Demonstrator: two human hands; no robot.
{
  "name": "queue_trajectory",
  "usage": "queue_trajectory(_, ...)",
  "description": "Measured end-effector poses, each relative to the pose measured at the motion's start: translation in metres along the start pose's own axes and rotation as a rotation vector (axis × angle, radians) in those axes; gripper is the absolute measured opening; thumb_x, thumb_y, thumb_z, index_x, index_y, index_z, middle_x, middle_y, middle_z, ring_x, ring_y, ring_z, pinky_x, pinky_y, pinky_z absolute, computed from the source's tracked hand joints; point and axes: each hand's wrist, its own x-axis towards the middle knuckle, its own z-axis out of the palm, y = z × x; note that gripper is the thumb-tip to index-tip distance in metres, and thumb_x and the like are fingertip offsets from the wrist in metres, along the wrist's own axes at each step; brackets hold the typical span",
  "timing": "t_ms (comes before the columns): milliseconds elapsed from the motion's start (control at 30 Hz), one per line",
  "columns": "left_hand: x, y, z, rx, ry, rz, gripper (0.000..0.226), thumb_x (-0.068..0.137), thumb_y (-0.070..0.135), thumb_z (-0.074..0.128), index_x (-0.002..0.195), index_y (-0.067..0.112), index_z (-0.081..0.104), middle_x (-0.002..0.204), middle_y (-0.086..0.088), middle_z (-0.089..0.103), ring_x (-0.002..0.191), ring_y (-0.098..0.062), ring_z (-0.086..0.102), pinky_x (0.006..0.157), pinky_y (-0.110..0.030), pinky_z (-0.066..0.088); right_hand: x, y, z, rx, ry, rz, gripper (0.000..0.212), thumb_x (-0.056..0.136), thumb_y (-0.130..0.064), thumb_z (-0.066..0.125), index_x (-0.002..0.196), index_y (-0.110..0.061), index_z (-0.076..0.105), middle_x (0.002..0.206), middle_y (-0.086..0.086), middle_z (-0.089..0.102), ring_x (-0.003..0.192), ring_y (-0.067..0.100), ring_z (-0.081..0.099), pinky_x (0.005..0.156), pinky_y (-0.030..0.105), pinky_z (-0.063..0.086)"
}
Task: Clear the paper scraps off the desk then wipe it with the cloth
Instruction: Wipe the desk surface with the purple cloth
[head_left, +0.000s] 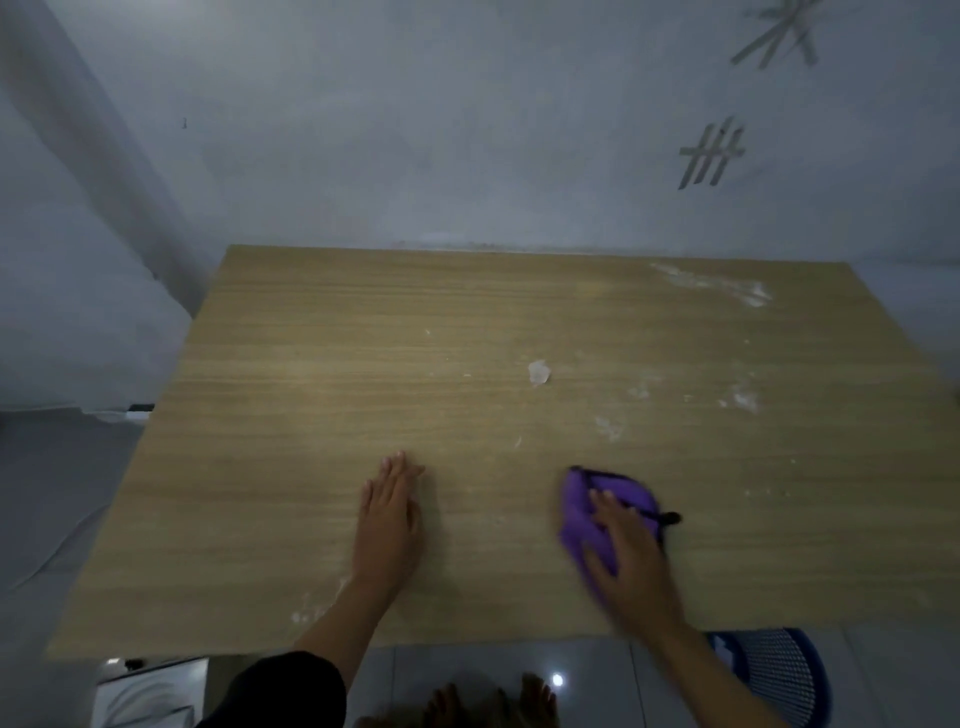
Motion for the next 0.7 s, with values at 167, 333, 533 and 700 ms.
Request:
queue_trajectory(167, 0.016, -0.002, -0.001, 0.011, -0.014, 0.010, 0.067, 0.081, 0.039, 0.011, 0.133, 0.016, 0.045, 0.151, -0.003, 0.029, 0.139, -0.010, 0.016, 0.114, -0.028, 0.005, 0.059, 0.020, -0.019, -0.033, 0.232, 0.426, 0.048, 0.092, -0.029, 0.048, 0.133, -0.003, 0.044, 0.136, 0.022, 0.047, 0.131, 0.035, 0.038, 0.106, 0.054, 0.034)
queue_trajectory(333, 0.050, 0.015, 0.002, -0.011, -0.010, 0.004, 0.070, 0.080, 0.043, 0.008, 0.134, 0.016, 0.043, 0.151, -0.004, 0.029, 0.142, -0.017, 0.019, 0.116, -0.034, 0.010, 0.081, -0.074, 0.037, -0.042, 0.159, -0.101, 0.048, 0.081, -0.036, 0.048, 0.121, -0.011, 0.055, 0.133, 0.009, 0.054, 0.129, 0.022, 0.036, 0.111, 0.041, 0.021)
queue_trajectory(533, 0.090, 0.034, 0.011, -0.041, 0.025, -0.034, 0.071, 0.080, 0.043, 0.007, 0.133, 0.016, 0.045, 0.151, -0.005, 0.031, 0.143, -0.018, 0.019, 0.116, -0.035, 0.011, 0.113, -0.074, 0.075, -0.122, -0.062, -0.388, 0.042, 0.087, -0.036, 0.047, 0.124, -0.018, 0.055, 0.140, -0.003, 0.048, 0.136, 0.009, 0.030, 0.113, 0.033, 0.017)
queue_trajectory(700, 0.124, 0.050, 0.023, -0.010, 0.039, -0.018, 0.069, 0.082, 0.045, 0.008, 0.133, 0.016, 0.044, 0.152, -0.005, 0.028, 0.143, -0.018, 0.018, 0.115, -0.031, 0.009, 0.190, 0.009, 0.014, -0.138, 0.098, -0.101, 0.052, 0.087, -0.037, 0.039, 0.128, -0.008, 0.052, 0.133, 0.009, 0.055, 0.128, 0.018, 0.040, 0.106, 0.034, 0.022)
